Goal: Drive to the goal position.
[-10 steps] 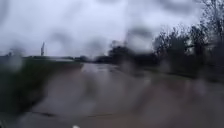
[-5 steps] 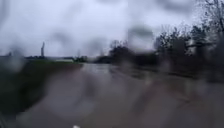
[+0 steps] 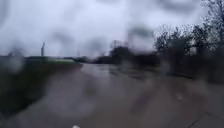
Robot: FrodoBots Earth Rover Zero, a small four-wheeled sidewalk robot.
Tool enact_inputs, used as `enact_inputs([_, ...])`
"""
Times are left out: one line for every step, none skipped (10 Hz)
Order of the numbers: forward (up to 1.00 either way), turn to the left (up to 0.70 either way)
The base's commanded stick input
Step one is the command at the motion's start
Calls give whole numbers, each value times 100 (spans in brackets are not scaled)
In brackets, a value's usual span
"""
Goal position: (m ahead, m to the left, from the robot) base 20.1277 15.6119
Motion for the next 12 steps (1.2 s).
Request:
enact_inputs([70, 0])
enact_inputs([70, 0])
enact_inputs([70, 0])
enact_inputs([70, 0])
enact_inputs([70, 0])
enact_inputs([70, 0])
enact_inputs([70, 0])
enact_inputs([70, 0])
enact_inputs([70, 0])
enact_inputs([70, 0])
enact_inputs([70, 0])
enact_inputs([70, 0])
